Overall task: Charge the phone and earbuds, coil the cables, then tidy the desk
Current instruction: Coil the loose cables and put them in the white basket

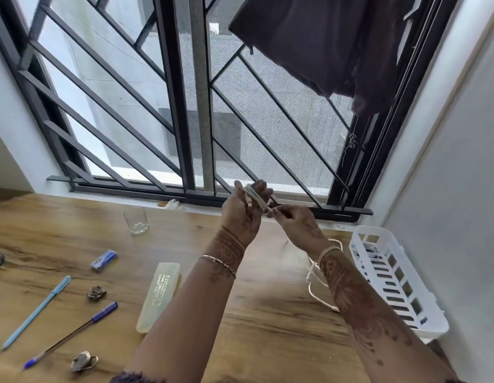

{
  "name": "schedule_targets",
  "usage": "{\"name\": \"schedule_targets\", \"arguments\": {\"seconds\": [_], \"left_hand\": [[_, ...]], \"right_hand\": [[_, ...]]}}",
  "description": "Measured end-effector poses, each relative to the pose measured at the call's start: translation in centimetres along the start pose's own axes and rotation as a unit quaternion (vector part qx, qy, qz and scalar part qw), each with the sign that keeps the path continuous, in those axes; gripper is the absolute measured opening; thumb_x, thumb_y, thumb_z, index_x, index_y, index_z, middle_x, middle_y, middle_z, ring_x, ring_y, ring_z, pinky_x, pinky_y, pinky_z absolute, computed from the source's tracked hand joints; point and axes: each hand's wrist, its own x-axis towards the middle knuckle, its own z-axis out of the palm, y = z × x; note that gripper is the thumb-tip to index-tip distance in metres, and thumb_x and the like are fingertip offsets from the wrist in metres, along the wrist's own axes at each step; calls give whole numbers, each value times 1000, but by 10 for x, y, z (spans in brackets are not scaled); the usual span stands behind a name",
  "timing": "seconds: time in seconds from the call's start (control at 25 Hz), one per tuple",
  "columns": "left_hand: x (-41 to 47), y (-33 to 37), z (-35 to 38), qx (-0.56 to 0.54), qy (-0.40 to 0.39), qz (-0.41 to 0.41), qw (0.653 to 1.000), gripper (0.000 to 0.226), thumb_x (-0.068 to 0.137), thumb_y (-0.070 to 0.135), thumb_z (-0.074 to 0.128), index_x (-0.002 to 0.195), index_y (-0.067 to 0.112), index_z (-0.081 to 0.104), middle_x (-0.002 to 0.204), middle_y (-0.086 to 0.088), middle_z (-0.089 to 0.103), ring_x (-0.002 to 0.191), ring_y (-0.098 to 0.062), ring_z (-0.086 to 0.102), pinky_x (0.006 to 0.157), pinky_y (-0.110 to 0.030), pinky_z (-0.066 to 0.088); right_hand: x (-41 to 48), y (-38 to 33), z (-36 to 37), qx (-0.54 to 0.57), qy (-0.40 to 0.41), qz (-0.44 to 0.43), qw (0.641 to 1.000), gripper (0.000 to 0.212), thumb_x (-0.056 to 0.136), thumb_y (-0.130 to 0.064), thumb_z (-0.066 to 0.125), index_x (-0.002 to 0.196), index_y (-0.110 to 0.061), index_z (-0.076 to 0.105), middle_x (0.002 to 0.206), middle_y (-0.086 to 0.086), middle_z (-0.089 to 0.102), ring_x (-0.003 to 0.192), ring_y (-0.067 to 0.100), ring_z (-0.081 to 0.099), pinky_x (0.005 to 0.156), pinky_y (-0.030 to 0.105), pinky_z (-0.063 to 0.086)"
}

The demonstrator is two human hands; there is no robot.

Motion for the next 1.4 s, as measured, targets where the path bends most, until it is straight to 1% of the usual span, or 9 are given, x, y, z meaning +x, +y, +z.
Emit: {"name": "schedule_targets", "arguments": {"seconds": [0.12,0.2,0.28,0.4,0.64,0.96,1.16,1.32,1.4], "left_hand": [[9,-5,3,77,5,18,997,48,104,36,23,105,-3,51,90,-11,68,78,-19,70,82,-29,53],[11,-12,0,207,9,39,978,43,105,31,23,96,1,53,83,-8,71,72,-16,70,72,-29,56],[10,-17,-7,357,30,62,932,40,105,25,26,87,5,55,70,-3,69,60,-11,66,56,-21,53],[7,-23,-18,539,38,92,836,41,104,23,32,82,1,58,73,-8,62,56,-5,59,60,-20,47],[2,-24,-17,703,-16,109,702,61,101,46,25,59,12,53,49,2,54,42,-10,49,54,-25,38],[10,-18,-36,700,-60,54,709,52,88,52,56,47,22,48,49,7,52,55,-16,56,56,-25,43],[11,-15,-55,644,-35,25,763,55,81,51,67,46,24,35,40,13,37,44,-5,50,51,-24,35],[10,-12,-69,618,-10,19,786,50,81,49,68,50,24,38,47,8,41,40,-4,49,53,-26,38],[8,-16,-69,610,-3,18,792,49,81,48,67,53,22,38,47,5,42,39,-4,49,50,-22,38]], "right_hand": [[-1,-10,-3,-115,-29,-36,992,21,91,-31,60,86,-19,76,61,-11,56,60,6,49,65,23,32],[0,-14,-8,-188,-28,-57,980,19,89,-35,62,89,-22,75,70,-6,63,73,13,56,68,22,31],[2,-13,-13,-209,-24,-71,975,17,86,-36,65,93,-24,75,85,4,72,86,19,63,71,23,35],[5,-12,-18,-196,-33,-77,977,17,84,-35,69,93,-23,76,88,4,74,87,17,67,73,23,42],[16,-9,-27,-166,-51,-103,979,3,77,-27,74,76,-25,74,78,-5,74,73,4,66,70,22,50],[21,15,-43,-165,-141,-89,972,17,84,-31,72,87,-14,67,69,-9,57,55,-5,50,51,8,39],[23,42,-54,-226,-143,-68,961,15,85,-28,71,91,-14,70,86,0,72,84,14,65,83,30,49],[21,50,-56,-135,-172,-38,975,4,86,-21,71,85,-18,70,75,-4,72,69,6,65,75,26,50],[21,45,-49,-131,-163,-49,977,17,79,-27,77,93,-24,67,81,-5,71,76,9,65,75,23,49]]}}
